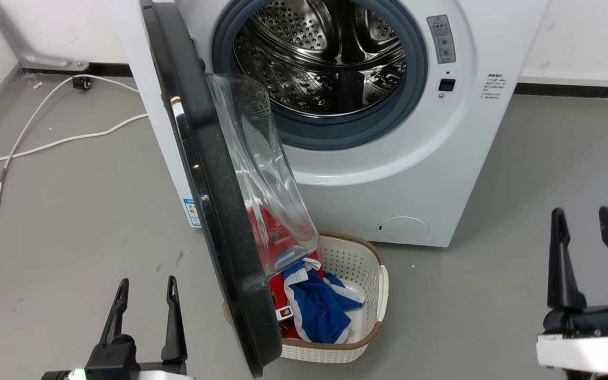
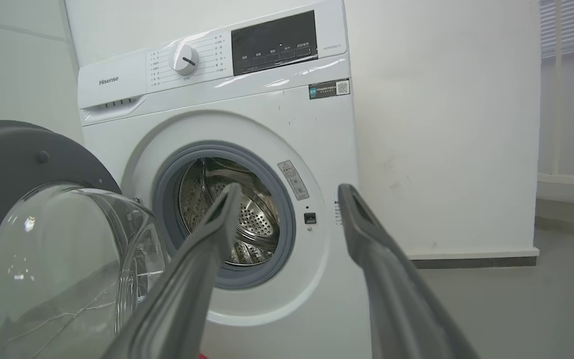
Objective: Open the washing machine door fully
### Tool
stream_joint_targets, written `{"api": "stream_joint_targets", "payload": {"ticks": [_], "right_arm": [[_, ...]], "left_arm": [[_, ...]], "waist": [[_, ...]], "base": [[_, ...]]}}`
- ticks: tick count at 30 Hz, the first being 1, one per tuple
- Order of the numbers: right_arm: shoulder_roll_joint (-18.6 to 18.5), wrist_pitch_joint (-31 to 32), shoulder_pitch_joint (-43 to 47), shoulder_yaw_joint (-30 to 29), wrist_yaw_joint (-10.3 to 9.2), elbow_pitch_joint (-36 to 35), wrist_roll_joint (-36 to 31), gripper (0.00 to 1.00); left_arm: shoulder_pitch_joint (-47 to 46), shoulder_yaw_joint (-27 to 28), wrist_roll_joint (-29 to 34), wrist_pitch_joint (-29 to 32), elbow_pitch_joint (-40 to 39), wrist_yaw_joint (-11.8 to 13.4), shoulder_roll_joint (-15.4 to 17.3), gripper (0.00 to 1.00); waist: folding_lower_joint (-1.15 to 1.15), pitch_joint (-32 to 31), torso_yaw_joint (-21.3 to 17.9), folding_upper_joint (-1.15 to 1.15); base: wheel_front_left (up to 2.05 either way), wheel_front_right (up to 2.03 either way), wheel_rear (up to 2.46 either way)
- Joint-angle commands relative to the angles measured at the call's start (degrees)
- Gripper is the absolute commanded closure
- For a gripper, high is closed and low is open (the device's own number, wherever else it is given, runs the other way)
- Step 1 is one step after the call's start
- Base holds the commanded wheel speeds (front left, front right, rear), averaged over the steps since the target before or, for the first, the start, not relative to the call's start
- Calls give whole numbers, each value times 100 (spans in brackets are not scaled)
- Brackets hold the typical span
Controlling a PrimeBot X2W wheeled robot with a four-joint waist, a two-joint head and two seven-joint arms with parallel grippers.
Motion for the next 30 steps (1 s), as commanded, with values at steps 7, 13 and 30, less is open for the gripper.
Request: {"api": "stream_joint_targets", "payload": {"ticks": [7, 13, 30], "right_arm": [[143, -10, 479, 9, 1, 123, -853, 0], [207, -10, 731, -100, 1, 279, -911, 0], [214, -12, 1125, -51, 1, 555, -585, 0]], "left_arm": [[92, -16, 22, -14, -14, 10, 7, 0], [92, -35, 30, -14, 4, -8, 4, 0], [129, -20, -7, -14, 111, -43, -6, 0]], "waist": [[0, -45, -53, 0], [0, -67, -62, 0], [0, -103, -86, 0]], "base": [[0, 0, 0], [0, 0, 0], [0, 0, 0]]}}
